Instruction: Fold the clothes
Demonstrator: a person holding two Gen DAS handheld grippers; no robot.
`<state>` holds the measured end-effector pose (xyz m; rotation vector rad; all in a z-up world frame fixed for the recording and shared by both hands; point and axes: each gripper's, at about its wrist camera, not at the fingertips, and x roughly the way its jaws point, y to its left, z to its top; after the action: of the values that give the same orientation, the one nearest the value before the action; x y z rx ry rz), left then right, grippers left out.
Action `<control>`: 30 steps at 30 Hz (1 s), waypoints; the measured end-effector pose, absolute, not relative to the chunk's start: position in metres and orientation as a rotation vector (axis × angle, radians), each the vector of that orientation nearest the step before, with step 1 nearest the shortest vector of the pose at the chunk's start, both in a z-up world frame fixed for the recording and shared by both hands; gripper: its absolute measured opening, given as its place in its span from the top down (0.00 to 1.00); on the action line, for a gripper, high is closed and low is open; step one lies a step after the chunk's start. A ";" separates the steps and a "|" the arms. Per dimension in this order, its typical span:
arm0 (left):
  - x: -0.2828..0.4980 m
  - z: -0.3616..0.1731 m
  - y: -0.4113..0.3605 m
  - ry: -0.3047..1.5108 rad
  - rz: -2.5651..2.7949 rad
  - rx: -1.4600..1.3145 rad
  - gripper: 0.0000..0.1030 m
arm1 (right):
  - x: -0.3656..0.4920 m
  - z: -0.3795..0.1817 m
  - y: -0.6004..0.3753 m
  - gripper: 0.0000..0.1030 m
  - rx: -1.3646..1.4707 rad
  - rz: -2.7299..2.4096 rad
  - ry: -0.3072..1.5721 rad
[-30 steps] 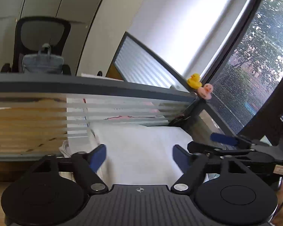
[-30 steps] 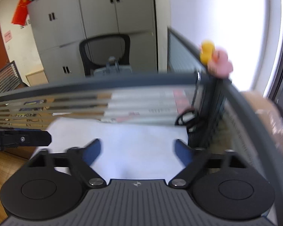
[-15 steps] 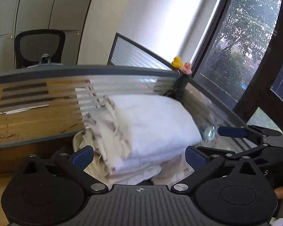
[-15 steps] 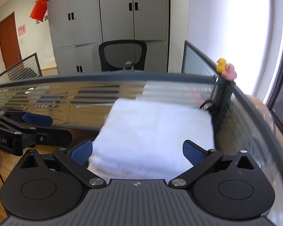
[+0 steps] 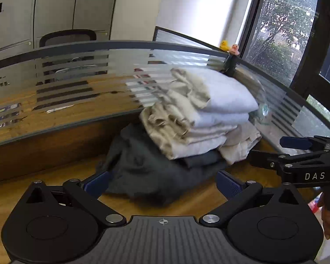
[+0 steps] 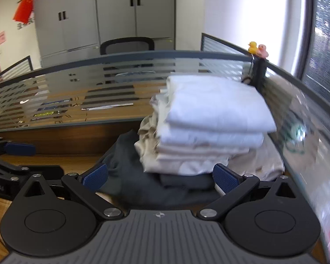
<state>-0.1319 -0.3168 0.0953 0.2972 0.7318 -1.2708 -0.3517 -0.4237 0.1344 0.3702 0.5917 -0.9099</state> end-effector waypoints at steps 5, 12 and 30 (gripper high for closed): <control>-0.116 0.079 -0.270 0.742 -1.268 0.313 0.00 | -0.324 0.112 -0.371 0.01 0.411 -0.965 0.584; -0.098 0.054 -0.223 0.773 -1.200 0.349 0.00 | -0.294 0.088 -0.320 0.01 0.463 -1.025 0.593; -0.103 0.012 -0.162 0.751 -1.127 0.496 0.00 | -0.259 0.038 -0.259 0.01 0.582 -1.155 0.590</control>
<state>-0.1027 -0.1619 0.0117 0.4962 0.7508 -1.1274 -0.2593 -0.2589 0.0379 0.5816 0.5902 -1.1553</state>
